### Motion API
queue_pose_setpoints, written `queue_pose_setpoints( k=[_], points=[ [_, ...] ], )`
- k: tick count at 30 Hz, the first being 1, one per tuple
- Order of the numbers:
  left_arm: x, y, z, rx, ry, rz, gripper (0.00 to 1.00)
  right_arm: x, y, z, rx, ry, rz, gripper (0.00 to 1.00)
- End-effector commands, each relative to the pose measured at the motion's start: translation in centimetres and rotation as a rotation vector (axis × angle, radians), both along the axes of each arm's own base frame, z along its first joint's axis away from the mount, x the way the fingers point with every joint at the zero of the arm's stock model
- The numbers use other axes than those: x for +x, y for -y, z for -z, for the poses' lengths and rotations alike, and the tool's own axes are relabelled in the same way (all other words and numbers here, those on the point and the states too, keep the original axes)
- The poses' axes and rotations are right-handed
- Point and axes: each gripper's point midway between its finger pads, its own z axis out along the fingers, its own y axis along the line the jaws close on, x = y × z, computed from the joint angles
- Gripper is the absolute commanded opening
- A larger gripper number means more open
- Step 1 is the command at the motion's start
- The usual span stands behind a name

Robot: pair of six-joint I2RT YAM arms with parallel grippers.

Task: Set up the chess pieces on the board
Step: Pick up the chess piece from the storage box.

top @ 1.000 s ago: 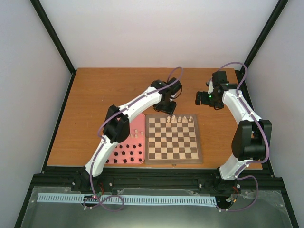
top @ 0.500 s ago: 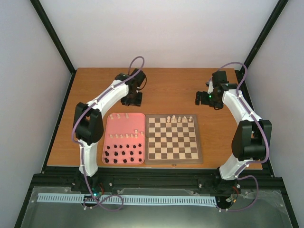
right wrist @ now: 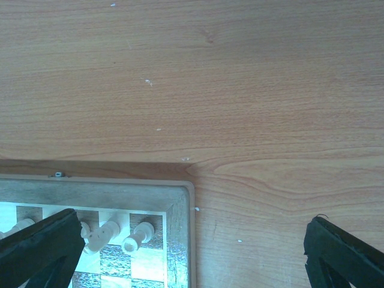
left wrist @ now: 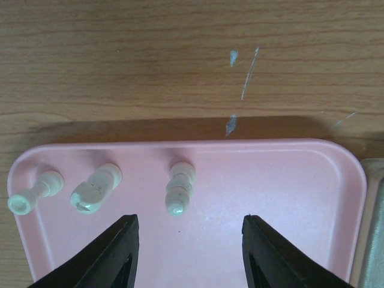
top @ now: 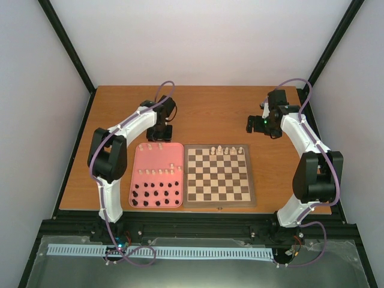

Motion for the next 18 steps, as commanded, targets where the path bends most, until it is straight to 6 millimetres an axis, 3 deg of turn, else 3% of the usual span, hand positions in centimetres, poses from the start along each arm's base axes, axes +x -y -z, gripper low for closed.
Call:
queue_pose_setpoints(
  k=[1,18],
  points=[
    [0.7,0.1,0.0,-0.027,0.025,-0.006,0.49,0.4,0.3,0.2,-0.005,0.001,0.001,1.0],
    [0.3,-1.0,3.5,-0.006,-0.038,-0.013,0.47,0.3,0.6,0.5,-0.017,-0.007,0.004,1.0]
  ],
)
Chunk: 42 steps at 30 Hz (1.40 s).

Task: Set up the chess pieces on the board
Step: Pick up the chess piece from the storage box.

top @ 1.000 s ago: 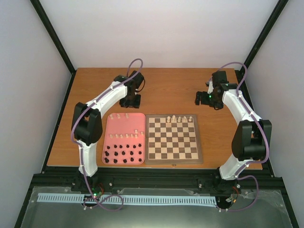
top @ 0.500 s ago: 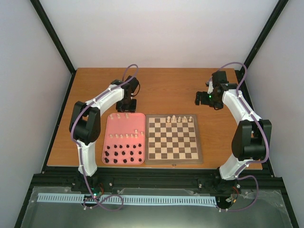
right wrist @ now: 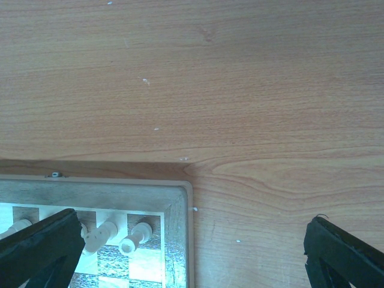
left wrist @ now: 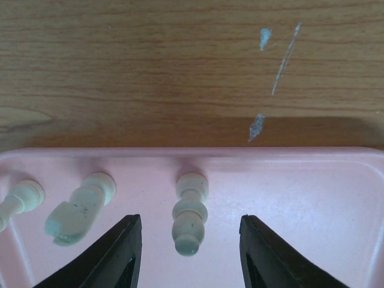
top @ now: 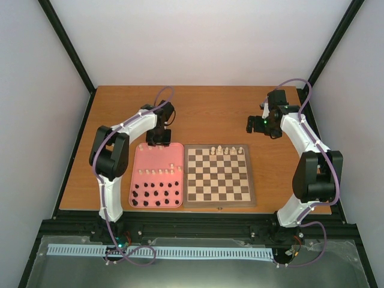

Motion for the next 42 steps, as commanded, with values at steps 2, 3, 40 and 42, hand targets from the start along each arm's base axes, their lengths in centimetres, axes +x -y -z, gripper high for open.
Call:
queue_pose_setpoints(
  k=[2,3,40,42],
  points=[
    [0.9,-0.1,0.6,-0.009,0.01,0.004,0.47,0.3,0.5,0.3,-0.012,-0.001,0.004,1.0],
    [0.9,-0.1,0.7,-0.009,0.009,0.003,0.47,0.3,0.5,0.3,-0.012,-0.001,0.004,1.0],
    [-0.8,4.5,-5.9,-0.063,0.044,0.141,0.04,0.5,0.6,0.7,-0.017,-0.008,0.007,1.0],
    [-1.5,7.0,-6.6,-0.091,0.04,0.193,0.04,0.5,0.6,0.7,-0.017,-0.009,0.007,1.0]
  ],
)
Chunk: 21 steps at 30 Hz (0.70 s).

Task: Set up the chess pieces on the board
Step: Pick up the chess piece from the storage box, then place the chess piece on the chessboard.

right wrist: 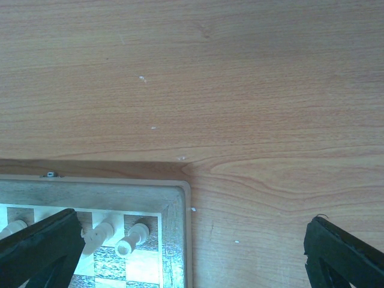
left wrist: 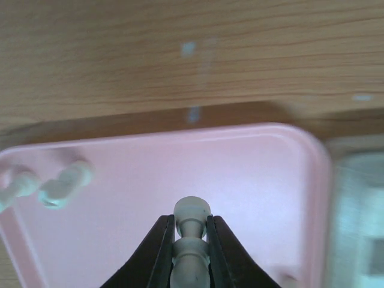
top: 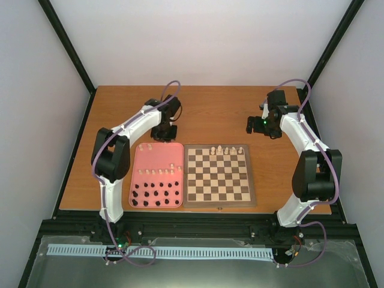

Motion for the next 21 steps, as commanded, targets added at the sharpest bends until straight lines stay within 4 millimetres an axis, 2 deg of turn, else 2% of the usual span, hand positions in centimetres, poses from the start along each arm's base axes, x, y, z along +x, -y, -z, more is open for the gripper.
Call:
queue_pose_setpoints(
  k=[1,5,11,21],
  points=[
    [-1.5,6.2,-4.5,-0.099,0.039,0.142,0.04,0.5,0.5,0.2,-0.013,0.002,0.007,1.0],
    [-2.0,10.8,-4.9,-0.16,0.035,0.217,0.04,0.5,0.6,0.2,-0.015,0.003,0.008,1.0],
    [-3.2,15.2,-4.4,-0.183,0.01,0.304,0.04,0.5,0.6,0.1,-0.014,0.004,0.008,1.0],
    [-3.2,17.2,-2.4,-0.199,-0.017,0.316,0.05,0.6,0.5,-0.1,-0.012,0.009,0.006,1.0]
  ],
)
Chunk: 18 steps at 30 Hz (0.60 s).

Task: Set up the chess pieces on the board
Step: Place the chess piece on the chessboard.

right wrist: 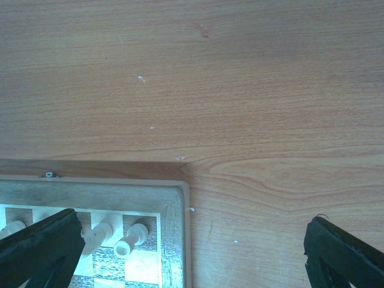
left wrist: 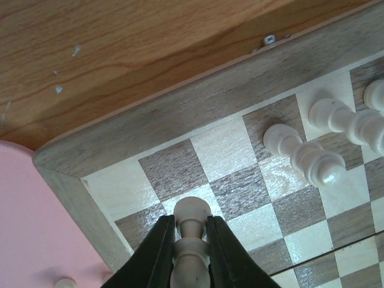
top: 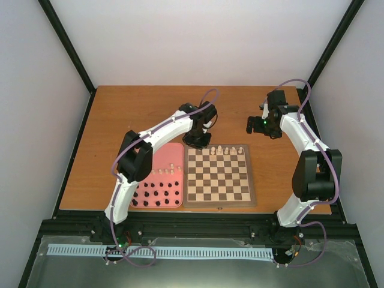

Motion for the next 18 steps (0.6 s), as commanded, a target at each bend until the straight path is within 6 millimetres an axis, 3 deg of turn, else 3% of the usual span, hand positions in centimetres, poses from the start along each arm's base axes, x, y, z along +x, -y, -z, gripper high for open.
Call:
queue_pose_setpoints(
  k=[1,8,18],
  points=[
    [0.5,1.5,-0.6,-0.04,0.004,0.005,0.04,0.5,0.4,-0.1,-0.008,0.011,0.004,1.0],
    [1.0,2.9,0.2,-0.058,-0.009,0.009,0.04,0.5,0.5,-0.1,-0.009,0.01,0.006,1.0],
    [0.2,3.3,1.4,-0.046,-0.041,0.027,0.05,0.5,0.4,0.1,-0.006,0.006,0.005,1.0]
  ],
)
